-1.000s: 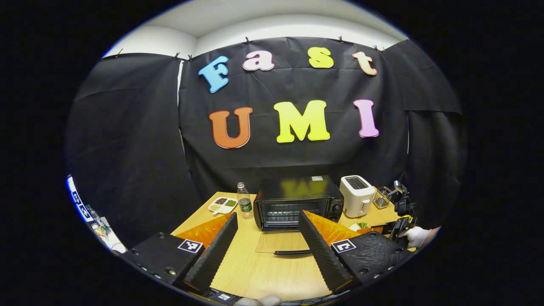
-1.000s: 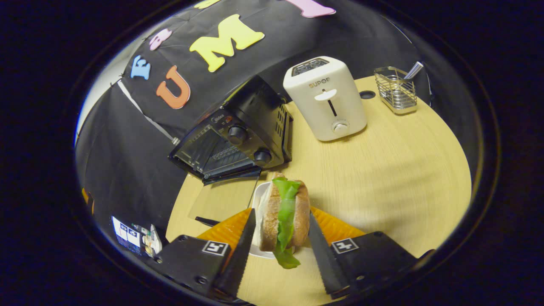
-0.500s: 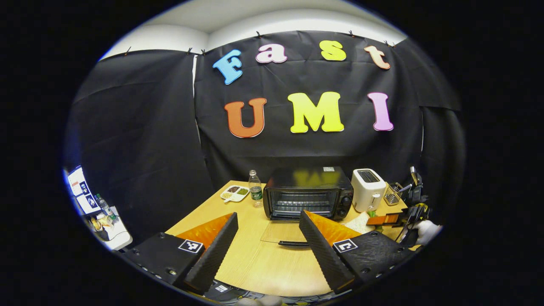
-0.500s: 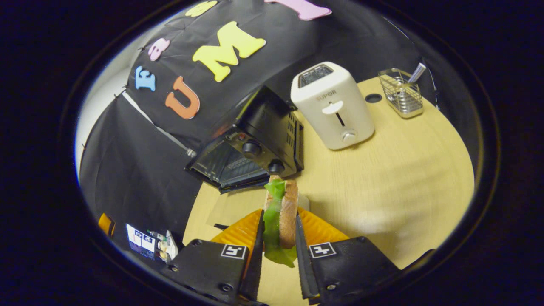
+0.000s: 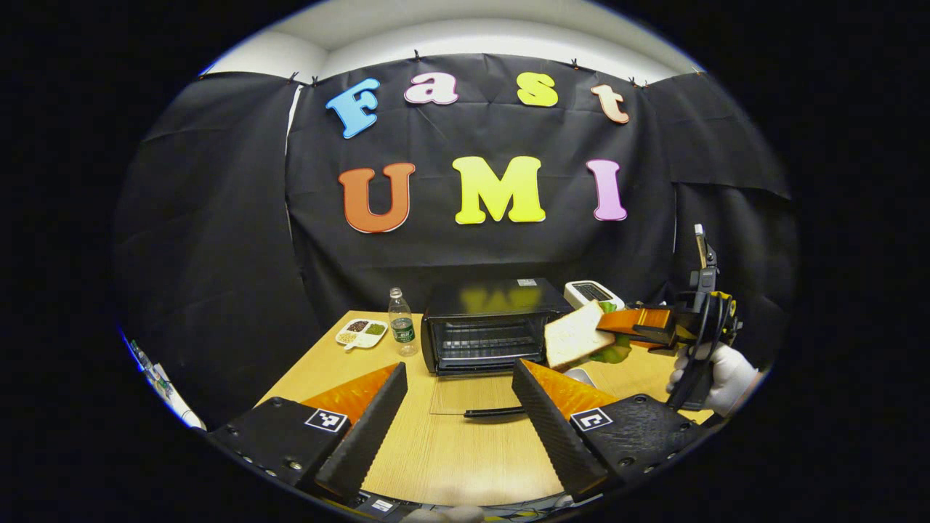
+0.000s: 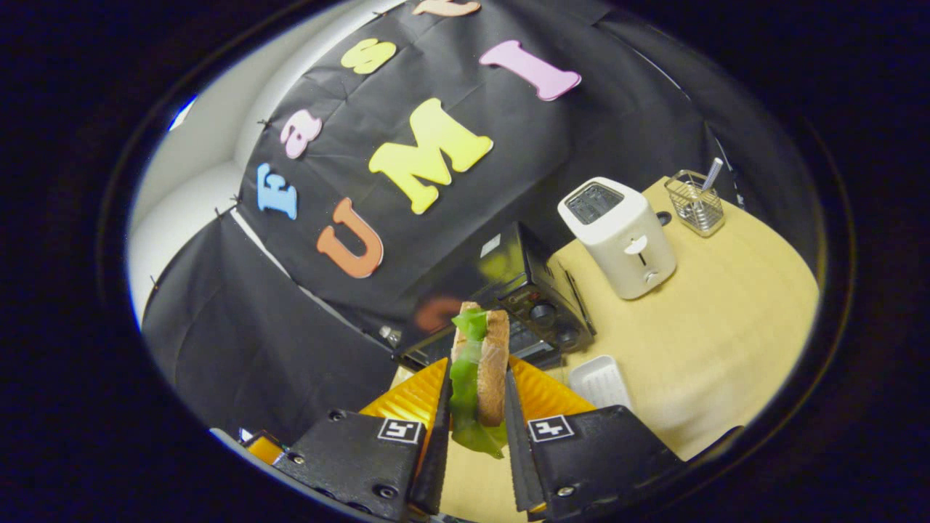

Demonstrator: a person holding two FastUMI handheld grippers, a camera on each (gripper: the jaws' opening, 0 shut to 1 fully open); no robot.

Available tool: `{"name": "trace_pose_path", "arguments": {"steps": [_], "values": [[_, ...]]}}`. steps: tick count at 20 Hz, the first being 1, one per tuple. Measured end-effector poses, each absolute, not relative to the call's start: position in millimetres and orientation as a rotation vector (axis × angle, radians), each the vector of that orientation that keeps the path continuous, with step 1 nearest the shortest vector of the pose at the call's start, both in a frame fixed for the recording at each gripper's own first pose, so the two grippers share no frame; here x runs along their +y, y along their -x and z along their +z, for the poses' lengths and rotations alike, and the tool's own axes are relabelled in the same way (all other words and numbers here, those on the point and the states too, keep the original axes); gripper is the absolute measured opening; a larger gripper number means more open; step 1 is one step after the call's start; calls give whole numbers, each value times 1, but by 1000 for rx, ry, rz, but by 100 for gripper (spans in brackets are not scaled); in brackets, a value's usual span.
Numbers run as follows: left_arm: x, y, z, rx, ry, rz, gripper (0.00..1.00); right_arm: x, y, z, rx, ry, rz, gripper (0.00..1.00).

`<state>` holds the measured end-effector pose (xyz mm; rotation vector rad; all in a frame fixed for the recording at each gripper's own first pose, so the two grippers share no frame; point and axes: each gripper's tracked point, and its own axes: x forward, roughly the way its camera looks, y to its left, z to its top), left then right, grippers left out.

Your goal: Open the electric oven with the left hand, put the food in, and close the electric oven.

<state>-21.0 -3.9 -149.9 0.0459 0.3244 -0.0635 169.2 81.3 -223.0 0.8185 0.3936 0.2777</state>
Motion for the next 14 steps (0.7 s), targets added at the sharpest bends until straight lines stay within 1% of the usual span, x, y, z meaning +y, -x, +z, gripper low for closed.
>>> {"name": "trace_pose_path", "arguments": {"steps": [3, 6, 9, 14], "values": [[16, 18, -160, 355, -61, -95, 96, 120, -178, -240, 344, -929, 231, 40], [39, 18, -163, 357, -125, -97, 96, 154, -200, -267, 292, -1008, 166, 40], [58, 25, -171, 372, -129, -90, 96, 185, -227, -291, 278, -1135, 108, 40], [85, 30, -177, 405, -137, -71, 96, 221, -280, -317, 257, -1214, 7, 40]]}}
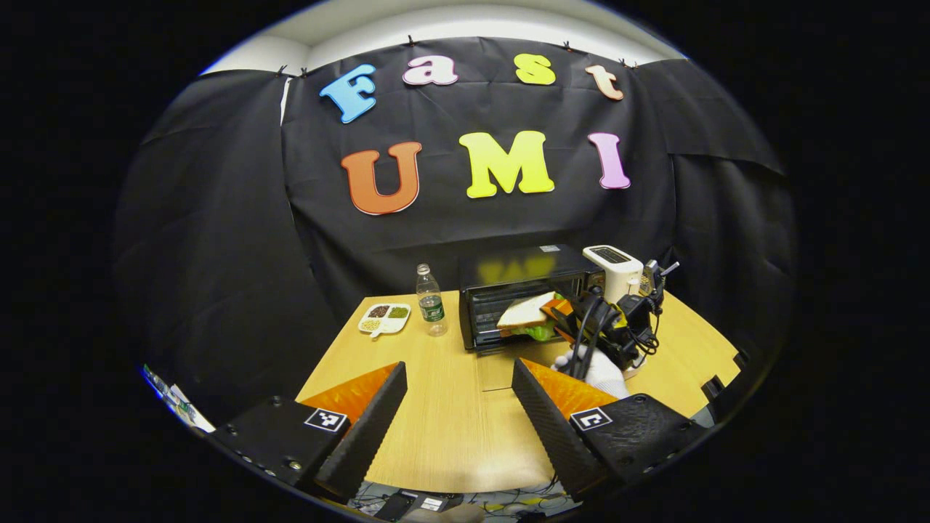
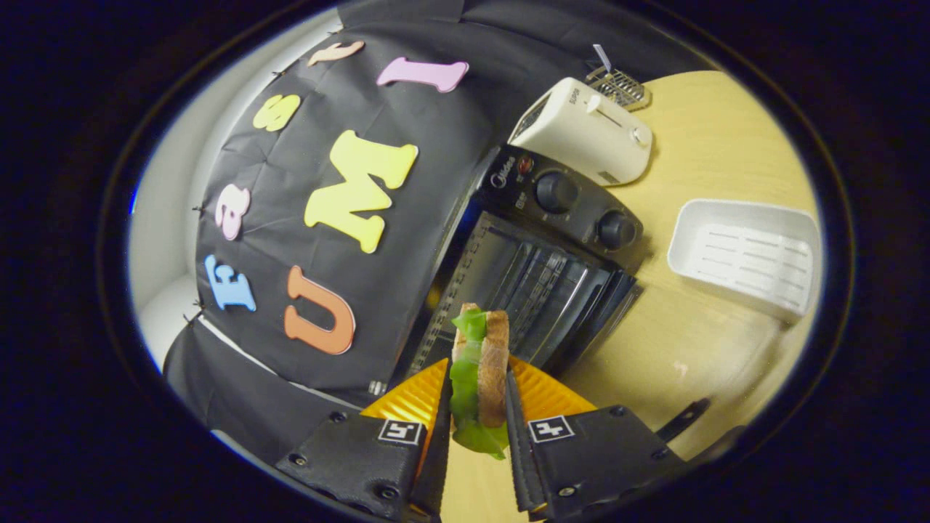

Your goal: Open the electric oven with the left hand, put the food in, and close the electric oven.

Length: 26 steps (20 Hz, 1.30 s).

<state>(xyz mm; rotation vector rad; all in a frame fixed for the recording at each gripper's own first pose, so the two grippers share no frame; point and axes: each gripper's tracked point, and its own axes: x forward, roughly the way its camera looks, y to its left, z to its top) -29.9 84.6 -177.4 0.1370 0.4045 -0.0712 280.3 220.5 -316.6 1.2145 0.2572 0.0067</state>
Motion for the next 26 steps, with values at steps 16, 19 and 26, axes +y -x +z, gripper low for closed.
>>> {"name": "trace_pose_path", "arguments": {"steps": [16, 19, 26], "values": [[109, 11, -188, 451, -112, -21, 96, 217, -348, -363, 352, -984, -152, 70], [100, 8, -186, 446, -117, -33, 96, 207, -341, -357, 357, -916, -142, 100], [80, 3, -175, 401, -121, -55, 96, 162, -286, -329, 373, -764, -123, 100]]}}
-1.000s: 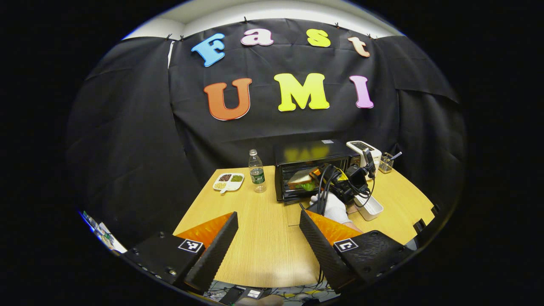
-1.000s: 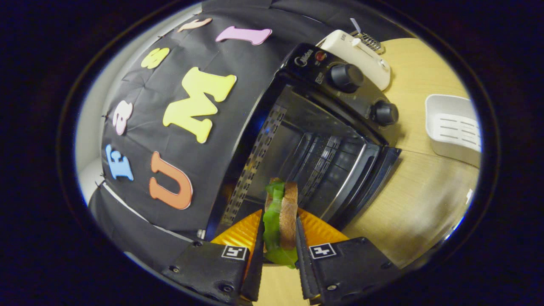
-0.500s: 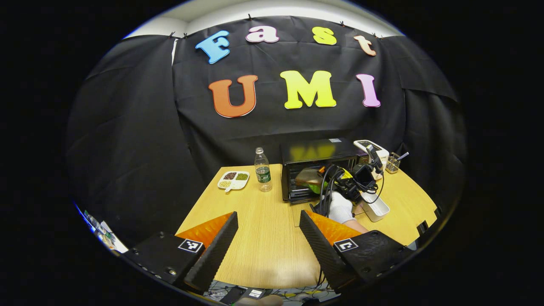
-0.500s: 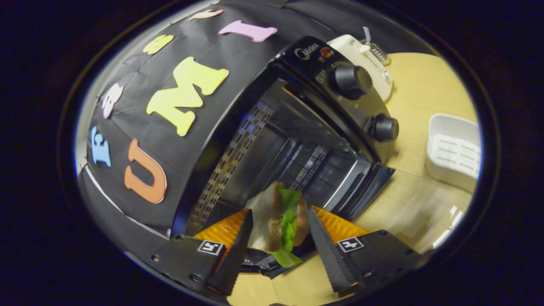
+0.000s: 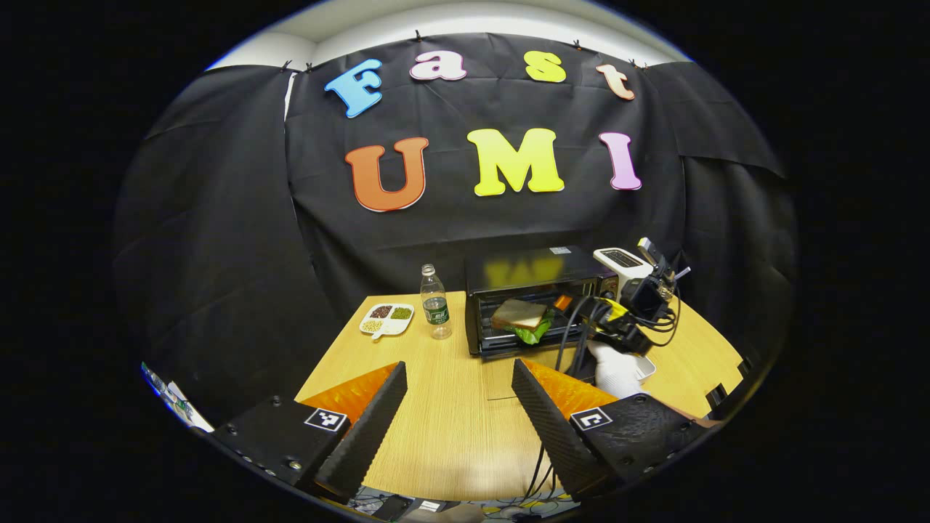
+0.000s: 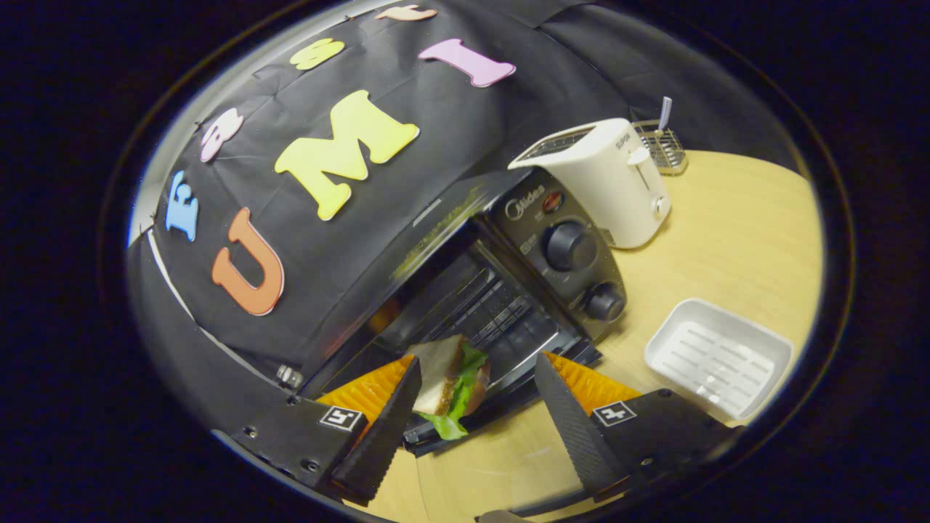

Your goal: Open the electric oven with the left hand, put the food in, and close the electric oven.

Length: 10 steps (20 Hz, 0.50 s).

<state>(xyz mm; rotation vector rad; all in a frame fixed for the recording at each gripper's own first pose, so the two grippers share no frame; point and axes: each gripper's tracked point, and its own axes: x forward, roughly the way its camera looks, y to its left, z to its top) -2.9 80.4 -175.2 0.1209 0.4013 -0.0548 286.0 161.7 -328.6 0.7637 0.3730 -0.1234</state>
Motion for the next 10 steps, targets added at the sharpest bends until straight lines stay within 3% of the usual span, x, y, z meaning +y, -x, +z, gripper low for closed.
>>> {"name": "trace_pose_path", "arguments": {"steps": [1, 5, 6, 8, 9, 10], "values": [[79, 2, -174, 395, -119, -54, 96, 157, -274, -321, 386, -724, -107, 88], [71, -3, -175, 362, -123, -34, 96, 133, -220, -281, 377, -567, -14, 89], [69, -4, -178, 362, -123, -32, 96, 125, -205, -273, 376, -509, 2, 100], [62, -8, -189, 369, -122, -26, 96, 109, -174, -254, 368, -410, 36, 100], [58, -10, -196, 376, -124, -27, 96, 99, -160, -245, 366, -372, 40, 89], [54, -12, -203, 379, -129, -25, 96, 90, -147, -237, 356, -350, 47, 100]]}}
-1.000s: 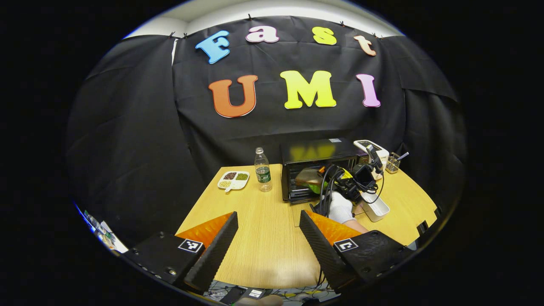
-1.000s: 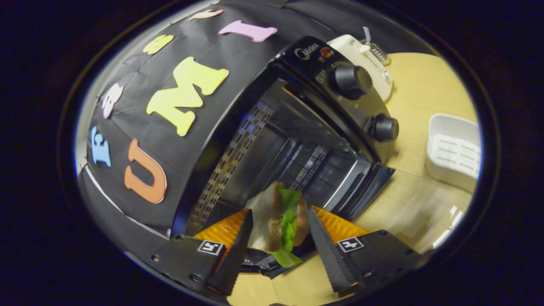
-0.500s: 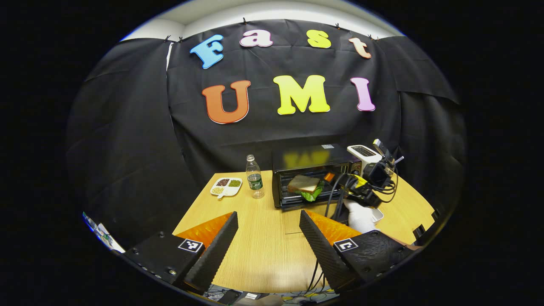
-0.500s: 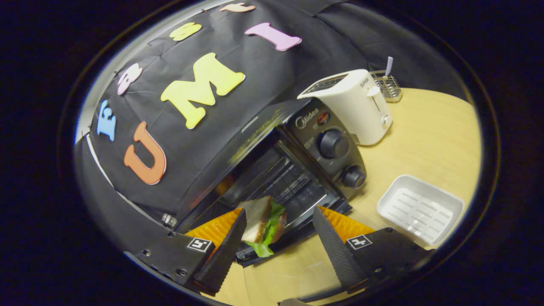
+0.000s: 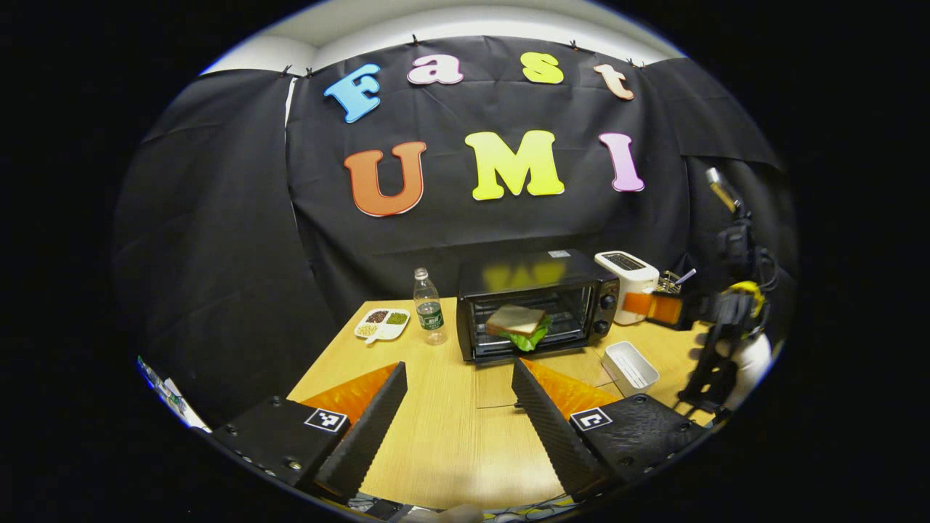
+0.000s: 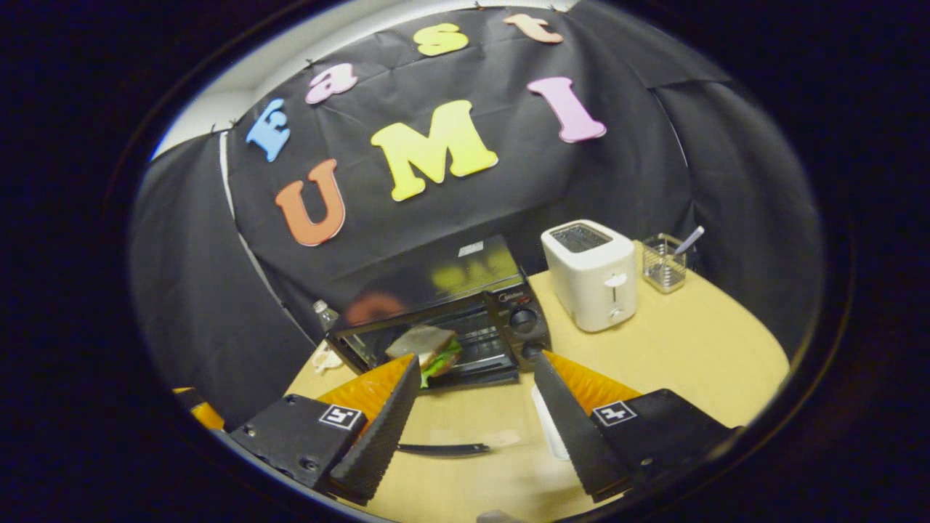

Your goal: Open the electric oven with the left hand, put the food in, and close the electric oven.

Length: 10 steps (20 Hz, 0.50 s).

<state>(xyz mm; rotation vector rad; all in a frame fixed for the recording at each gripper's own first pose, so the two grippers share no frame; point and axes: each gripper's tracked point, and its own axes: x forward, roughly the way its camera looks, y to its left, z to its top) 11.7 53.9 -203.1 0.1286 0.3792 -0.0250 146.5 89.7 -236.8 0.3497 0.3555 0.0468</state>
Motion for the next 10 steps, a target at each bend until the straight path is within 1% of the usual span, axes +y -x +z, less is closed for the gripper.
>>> {"name": "trace_pose_path", "arguments": {"steps": [1, 2, 3, 4, 7, 10], "values": [[48, -13, -212, 397, -128, -24, 96, 84, -135, -227, 342, -320, 69, 89], [42, -13, -219, 403, -132, -26, 96, 74, -123, -221, 343, -284, 75, 100], [35, -13, -225, 411, -136, -28, 96, 62, -112, -217, 343, -258, 74, 89], [27, -13, -234, 421, -133, -34, 96, 51, -104, -213, 342, -238, 70, 100], [1, -16, -263, 456, -116, -50, 96, 17, -84, -197, 327, -224, 46, 100], [-24, -20, -296, 519, -82, -53, 96, -8, -68, -196, 354, -203, 35, 100]]}}
